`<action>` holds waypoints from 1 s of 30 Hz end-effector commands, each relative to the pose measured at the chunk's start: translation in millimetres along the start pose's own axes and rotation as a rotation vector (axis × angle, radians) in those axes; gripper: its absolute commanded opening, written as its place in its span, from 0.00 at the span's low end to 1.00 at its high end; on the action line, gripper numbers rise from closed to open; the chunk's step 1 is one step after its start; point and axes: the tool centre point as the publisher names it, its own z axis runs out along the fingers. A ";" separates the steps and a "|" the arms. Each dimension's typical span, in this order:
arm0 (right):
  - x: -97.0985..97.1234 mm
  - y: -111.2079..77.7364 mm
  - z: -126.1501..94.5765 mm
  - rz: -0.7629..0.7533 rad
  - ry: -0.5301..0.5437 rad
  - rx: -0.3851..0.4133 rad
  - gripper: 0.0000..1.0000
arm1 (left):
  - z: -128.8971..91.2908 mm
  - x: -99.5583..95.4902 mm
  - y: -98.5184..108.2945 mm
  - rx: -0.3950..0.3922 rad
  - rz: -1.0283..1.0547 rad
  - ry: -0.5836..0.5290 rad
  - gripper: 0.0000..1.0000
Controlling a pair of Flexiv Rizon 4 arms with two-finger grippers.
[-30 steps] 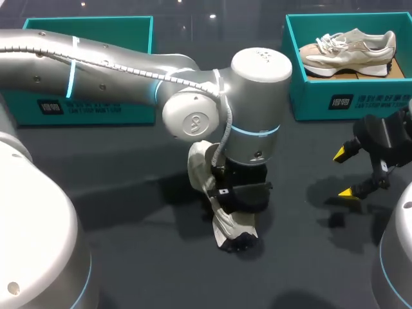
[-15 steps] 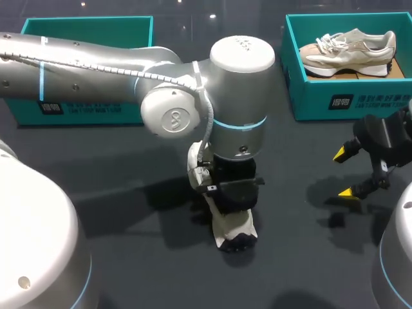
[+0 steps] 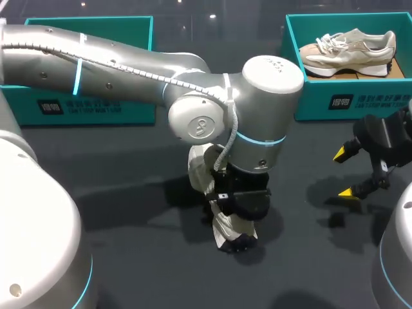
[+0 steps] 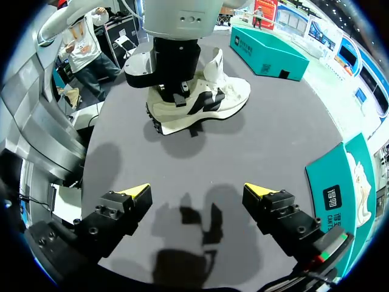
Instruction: Take the shoe out of the shoebox, open the shoe tongue, remove and reinsert the insole, then place the shoe into the shoebox
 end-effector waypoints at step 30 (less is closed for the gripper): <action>1.5 0.1 0.6 0.000 -0.003 0.003 1.00 | 3.3 -5.0 17.7 -0.039 -0.066 -0.183 0.00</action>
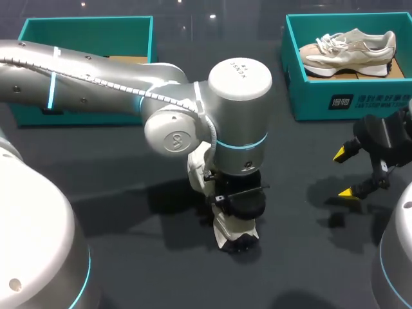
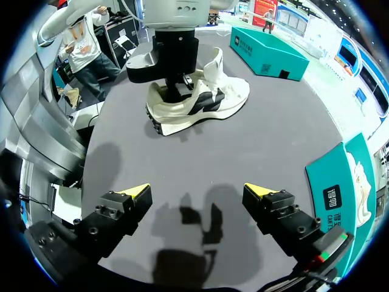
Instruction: Take the shoe out of the shoebox, open the shoe tongue, remove and reinsert the insole, then place the shoe into the shoebox
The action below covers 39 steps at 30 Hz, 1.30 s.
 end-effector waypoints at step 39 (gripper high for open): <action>1.5 0.1 0.6 0.000 -0.003 0.003 1.00 | -46.3 10.7 22.7 -0.278 -0.110 0.007 0.00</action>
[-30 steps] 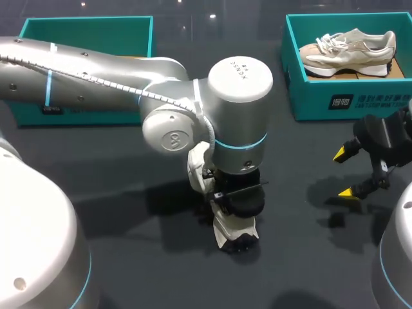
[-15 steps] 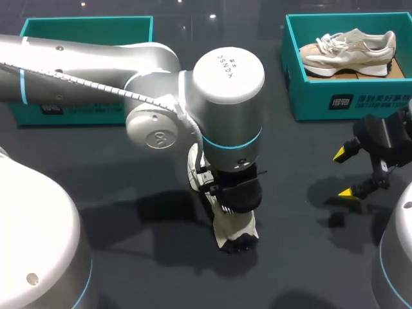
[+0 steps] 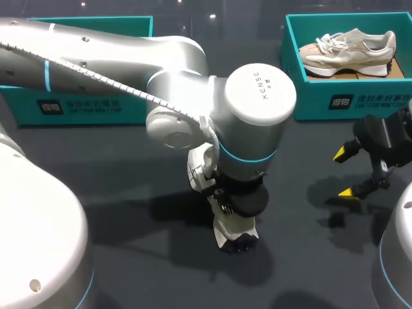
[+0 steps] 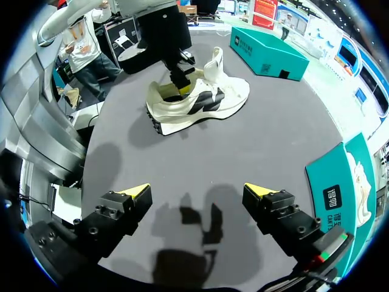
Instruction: Take the shoe out of the shoebox, open the shoe tongue, remove and reinsert the insole, then place the shoe into the shoebox
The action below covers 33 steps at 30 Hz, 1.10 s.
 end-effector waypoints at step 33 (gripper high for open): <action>1.5 0.1 0.6 0.000 -0.003 0.003 1.00 | -2.0 6.7 17.2 0.126 0.045 0.033 1.00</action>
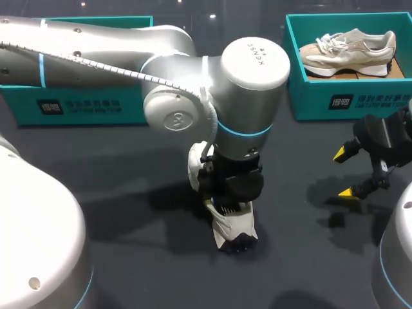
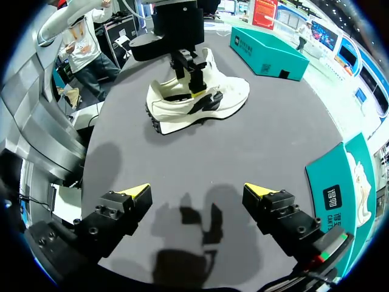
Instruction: Take the shoe out of the shoebox, open the shoe tongue, remove and reinsert the insole, then place the shoe into the shoebox
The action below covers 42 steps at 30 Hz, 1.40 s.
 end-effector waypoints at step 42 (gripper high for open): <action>1.5 0.1 0.6 0.000 -0.003 0.003 1.00 | -56.5 11.7 99.9 0.106 -0.045 -0.110 1.00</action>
